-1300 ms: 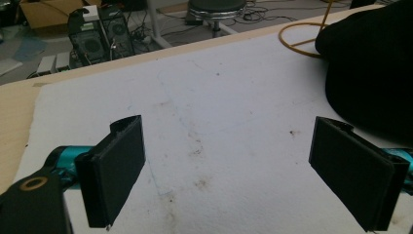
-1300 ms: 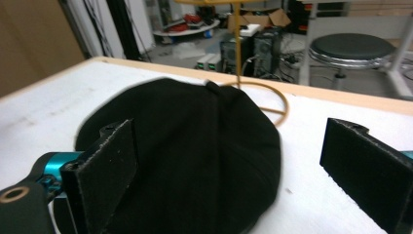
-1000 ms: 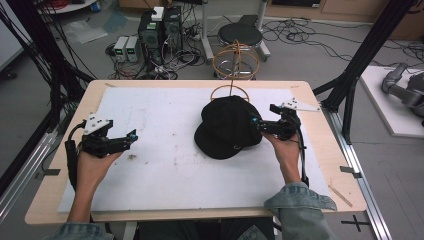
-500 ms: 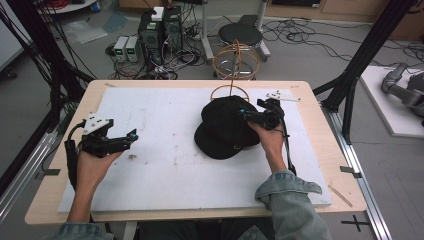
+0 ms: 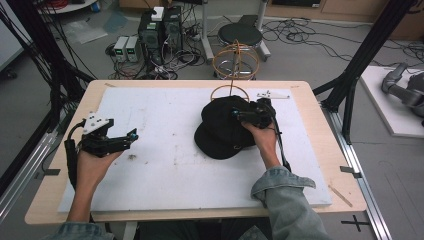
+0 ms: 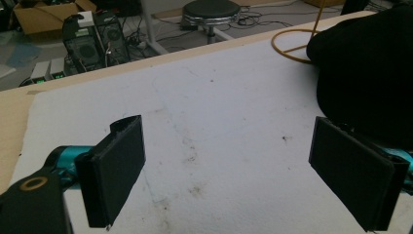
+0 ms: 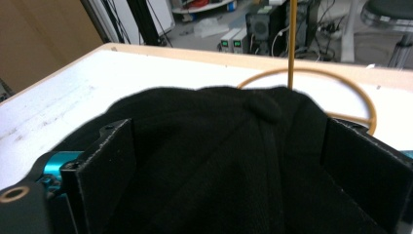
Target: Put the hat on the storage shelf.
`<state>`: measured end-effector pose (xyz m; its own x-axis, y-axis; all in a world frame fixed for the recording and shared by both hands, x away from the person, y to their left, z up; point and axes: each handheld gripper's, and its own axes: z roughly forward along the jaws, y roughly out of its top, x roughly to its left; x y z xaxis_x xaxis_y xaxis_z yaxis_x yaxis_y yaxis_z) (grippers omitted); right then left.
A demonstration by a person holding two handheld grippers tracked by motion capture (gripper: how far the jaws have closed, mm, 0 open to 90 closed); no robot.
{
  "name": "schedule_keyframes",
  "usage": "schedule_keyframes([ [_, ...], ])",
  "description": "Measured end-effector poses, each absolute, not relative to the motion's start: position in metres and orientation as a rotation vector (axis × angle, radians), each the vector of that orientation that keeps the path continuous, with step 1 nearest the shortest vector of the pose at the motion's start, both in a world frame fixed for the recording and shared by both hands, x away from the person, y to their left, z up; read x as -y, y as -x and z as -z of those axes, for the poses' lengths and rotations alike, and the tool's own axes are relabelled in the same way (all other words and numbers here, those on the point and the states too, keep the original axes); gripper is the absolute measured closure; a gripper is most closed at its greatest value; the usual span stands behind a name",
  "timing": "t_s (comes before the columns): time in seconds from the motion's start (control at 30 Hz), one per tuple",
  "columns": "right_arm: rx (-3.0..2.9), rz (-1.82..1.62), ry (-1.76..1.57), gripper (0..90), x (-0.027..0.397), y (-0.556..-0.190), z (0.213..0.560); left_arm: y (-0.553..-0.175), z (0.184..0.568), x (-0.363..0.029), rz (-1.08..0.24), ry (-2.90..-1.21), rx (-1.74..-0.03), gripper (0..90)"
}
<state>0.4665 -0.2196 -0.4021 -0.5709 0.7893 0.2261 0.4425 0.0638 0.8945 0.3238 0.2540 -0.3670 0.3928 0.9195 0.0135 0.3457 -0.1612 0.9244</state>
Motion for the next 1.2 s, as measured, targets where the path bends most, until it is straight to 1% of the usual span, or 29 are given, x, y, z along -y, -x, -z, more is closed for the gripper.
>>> schedule_keyframes([
  [0.07, -2.039, -1.504, -1.256, 6.9, 0.219, -0.469, 0.406, -0.324, 0.367, -0.254, -0.766, -1.711, -1.118, 13.7],
  [0.1, -2.055, -1.507, -1.265, 16.8, 0.22, -0.47, 0.408, -0.324, 0.367, -0.254, -0.766, -1.71, -1.119, 13.7],
  [0.2, -2.057, -1.515, -1.259, 18.2, 0.22, -0.471, 0.408, -0.324, 0.367, -0.255, -0.766, -1.71, -1.122, 13.7],
  [0.37, -2.074, -1.52, -1.262, 29.9, 0.22, -0.472, 0.41, -0.324, 0.367, -0.254, -0.765, -1.709, -1.121, 13.7],
  [0.4, -2.079, -1.507, -1.263, 36.7, 0.22, -0.472, 0.41, -0.324, 0.367, -0.254, -0.765, -1.708, -1.12, 13.7],
  [0.43, -2.079, -1.507, -1.263, 36.7, 0.22, -0.472, 0.41, -0.324, 0.367, -0.254, -0.765, -1.708, -1.12, 13.7],
  [0.67, -2.056, -1.49, -1.235, 66.9, 0.22, -0.468, 0.404, -0.324, 0.366, -0.256, -0.772, -1.705, -1.118, 13.9],
  [0.7, -2.056, -1.49, -1.235, 66.9, 0.22, -0.468, 0.404, -0.323, 0.365, -0.256, -0.772, -1.704, -1.117, 13.9],
  [0.8, -2.054, -1.471, -1.219, 72.0, 0.219, -0.466, 0.402, -0.323, 0.365, -0.256, -0.773, -1.706, -1.116, 14.0],
  [0.83, -2.043, -1.467, -1.204, 74.9, 0.219, -0.464, 0.399, -0.323, 0.365, -0.256, -0.772, -1.703, -1.115, 14.0],
  [0.93, -2.014, -1.48, -1.182, 77.9, 0.218, -0.459, 0.392, -0.322, 0.364, -0.257, -0.776, -1.696, -1.116, 14.1],
  [1.2, -1.976, -1.496, -1.141, 79.3, 0.221, -0.446, 0.378, -0.321, 0.361, -0.259, -0.78, -1.691, -1.116, 14.2],
])
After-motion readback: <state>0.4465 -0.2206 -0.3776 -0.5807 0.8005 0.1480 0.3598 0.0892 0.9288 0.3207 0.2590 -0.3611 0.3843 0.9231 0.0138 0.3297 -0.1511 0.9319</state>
